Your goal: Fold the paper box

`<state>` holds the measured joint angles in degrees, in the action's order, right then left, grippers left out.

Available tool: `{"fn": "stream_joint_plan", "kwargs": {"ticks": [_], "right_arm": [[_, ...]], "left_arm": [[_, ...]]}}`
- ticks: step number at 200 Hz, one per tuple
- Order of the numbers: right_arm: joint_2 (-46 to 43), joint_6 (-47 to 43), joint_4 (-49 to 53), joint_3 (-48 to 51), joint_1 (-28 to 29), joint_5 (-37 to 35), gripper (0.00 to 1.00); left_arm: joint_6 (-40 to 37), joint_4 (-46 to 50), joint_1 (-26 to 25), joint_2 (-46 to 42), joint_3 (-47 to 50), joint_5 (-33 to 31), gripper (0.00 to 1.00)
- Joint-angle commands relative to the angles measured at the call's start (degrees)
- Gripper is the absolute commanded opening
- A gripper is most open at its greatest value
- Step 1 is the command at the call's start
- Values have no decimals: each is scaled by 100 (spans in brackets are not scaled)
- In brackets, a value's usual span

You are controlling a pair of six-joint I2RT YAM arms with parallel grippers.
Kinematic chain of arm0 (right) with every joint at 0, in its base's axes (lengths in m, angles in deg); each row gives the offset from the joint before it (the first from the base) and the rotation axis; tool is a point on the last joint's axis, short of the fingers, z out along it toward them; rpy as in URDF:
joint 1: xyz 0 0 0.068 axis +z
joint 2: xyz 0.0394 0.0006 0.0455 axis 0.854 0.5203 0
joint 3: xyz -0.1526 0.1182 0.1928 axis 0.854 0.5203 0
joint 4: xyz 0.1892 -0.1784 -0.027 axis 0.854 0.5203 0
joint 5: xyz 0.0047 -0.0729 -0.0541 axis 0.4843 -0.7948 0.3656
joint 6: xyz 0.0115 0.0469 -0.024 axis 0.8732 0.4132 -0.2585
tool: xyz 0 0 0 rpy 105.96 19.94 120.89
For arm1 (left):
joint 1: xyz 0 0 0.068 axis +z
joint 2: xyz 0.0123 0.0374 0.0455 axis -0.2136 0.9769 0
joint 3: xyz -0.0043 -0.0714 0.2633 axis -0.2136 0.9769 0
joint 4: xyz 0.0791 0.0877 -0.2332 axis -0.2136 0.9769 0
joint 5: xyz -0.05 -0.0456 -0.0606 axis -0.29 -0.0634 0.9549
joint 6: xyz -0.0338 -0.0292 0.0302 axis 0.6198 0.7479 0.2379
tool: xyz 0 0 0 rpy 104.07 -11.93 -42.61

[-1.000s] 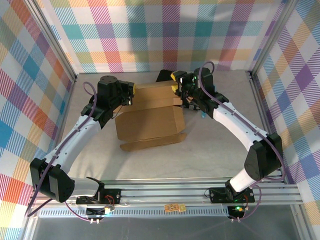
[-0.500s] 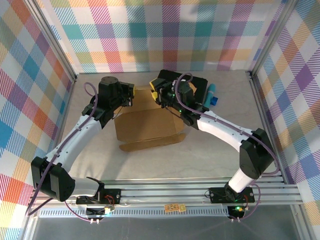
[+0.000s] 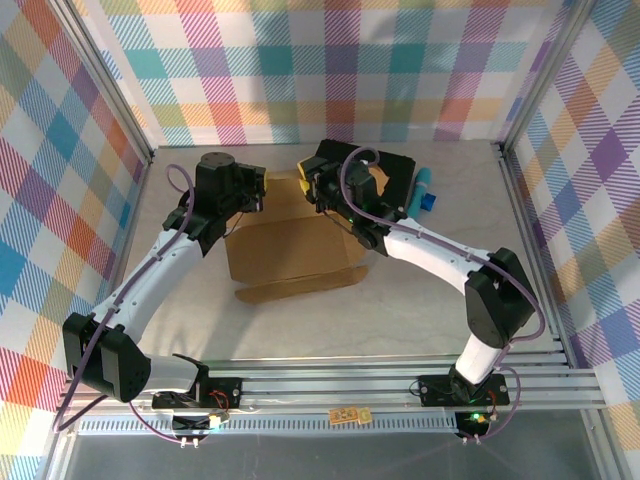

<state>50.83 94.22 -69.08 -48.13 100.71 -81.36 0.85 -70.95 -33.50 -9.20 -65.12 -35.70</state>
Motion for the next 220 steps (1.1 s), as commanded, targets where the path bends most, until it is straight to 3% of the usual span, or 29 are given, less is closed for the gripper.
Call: {"fn": "stream_joint_plan", "kwargs": {"ticks": [1, 47, 78, 133, 154, 166, 220], "right_arm": [[149, 346, 67, -281, 37, -269, 31], [305, 657, 502, -459, 144, -567, 31], [384, 829, 352, -482, 153, -923, 14], [484, 984, 511, -665, 152, -1046, 0], [401, 977, 735, -640, 119, -946, 0], [345, 905, 847, -612, 100, -887, 0], [366, 839, 866, -680, 46, -753, 0]], "left_arm": [[55, -231, 16, -35, -9, 230, 0], [79, -204, 18, -129, 74, 228, 0], [124, -196, 16, -209, 166, 230, 0], [163, -64, 21, -346, 230, 355, 0], [-43, 743, 163, -544, -57, 569, 39], [-316, 1456, 359, -673, -378, 708, 53], [-1366, 3214, 1434, -949, -1227, 1733, 56]]}}
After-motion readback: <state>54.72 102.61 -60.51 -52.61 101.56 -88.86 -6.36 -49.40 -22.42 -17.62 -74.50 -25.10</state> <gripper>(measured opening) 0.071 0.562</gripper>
